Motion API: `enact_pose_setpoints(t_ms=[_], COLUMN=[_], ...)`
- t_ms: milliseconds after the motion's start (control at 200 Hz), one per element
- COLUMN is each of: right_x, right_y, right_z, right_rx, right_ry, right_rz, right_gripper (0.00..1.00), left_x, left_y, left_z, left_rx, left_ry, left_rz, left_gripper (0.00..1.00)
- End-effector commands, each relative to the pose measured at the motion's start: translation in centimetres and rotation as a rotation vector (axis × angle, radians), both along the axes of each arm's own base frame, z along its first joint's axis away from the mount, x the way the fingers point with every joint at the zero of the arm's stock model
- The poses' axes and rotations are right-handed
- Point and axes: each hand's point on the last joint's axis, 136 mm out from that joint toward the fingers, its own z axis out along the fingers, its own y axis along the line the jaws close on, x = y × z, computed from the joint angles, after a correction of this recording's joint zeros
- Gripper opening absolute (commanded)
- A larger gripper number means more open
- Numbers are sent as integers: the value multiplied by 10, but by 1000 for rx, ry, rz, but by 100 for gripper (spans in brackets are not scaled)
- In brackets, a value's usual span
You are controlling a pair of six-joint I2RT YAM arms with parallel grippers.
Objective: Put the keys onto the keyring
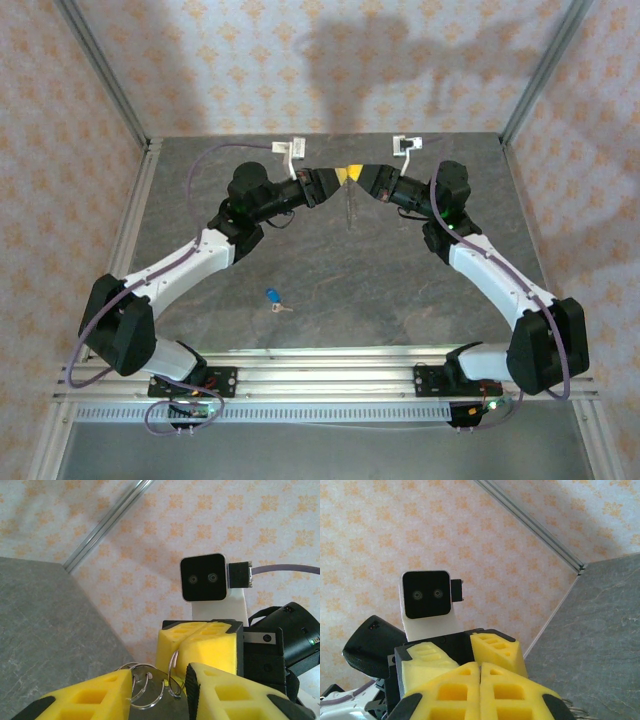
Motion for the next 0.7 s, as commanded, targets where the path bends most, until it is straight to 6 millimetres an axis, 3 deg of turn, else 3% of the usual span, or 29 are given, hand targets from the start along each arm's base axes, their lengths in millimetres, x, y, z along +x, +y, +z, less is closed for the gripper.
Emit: enact_pose_setpoints(t_ms=[0, 220, 515, 696], right_x=[-5, -3, -3, -3], right_y=[4, 4, 3, 4], right_z=[22, 16, 17, 18], right_rx=[30, 21, 12, 8], right_ry=[-85, -74, -81, -79], right_rz=[17, 14, 5, 6], right_gripper=[0, 0, 0, 0], left_x=[-10, -12, -9, -8], left_y=[-7, -6, 7, 14], left_z=[31, 36, 33, 37], left_rx=[-50, -45, 0, -20], left_ry=[-84, -96, -100, -108], left_rz=[-39, -33, 54, 91], left_gripper=[34, 34, 56, 57])
